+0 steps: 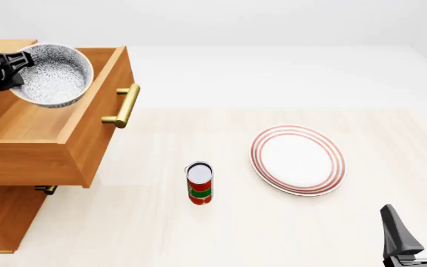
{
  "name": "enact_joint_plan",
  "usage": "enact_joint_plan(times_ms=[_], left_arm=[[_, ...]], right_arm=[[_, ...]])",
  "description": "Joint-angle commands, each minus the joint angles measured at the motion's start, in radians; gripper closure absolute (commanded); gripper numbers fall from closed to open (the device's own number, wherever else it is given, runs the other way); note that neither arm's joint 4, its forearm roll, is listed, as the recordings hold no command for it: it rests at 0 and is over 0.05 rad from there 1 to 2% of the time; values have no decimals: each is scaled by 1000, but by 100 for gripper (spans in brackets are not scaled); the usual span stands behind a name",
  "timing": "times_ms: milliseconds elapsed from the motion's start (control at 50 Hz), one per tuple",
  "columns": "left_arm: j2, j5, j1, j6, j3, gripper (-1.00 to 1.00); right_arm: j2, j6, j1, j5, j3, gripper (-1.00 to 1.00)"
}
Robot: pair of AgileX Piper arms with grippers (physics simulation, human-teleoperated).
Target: Put the bowl in the top drawer of the cabinet.
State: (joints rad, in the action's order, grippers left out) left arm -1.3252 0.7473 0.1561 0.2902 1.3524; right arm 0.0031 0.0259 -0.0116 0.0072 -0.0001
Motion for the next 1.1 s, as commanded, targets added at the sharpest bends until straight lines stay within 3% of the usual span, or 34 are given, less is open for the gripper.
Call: enact_joint_plan(times_ms=[20,1100], left_arm=[[-2,-12,2,-2,-9,100],[-42,-55,18,-10,-30,100]], right_arm=[[0,0,0,0,0,-100],[0,0,0,0,0,-100]])
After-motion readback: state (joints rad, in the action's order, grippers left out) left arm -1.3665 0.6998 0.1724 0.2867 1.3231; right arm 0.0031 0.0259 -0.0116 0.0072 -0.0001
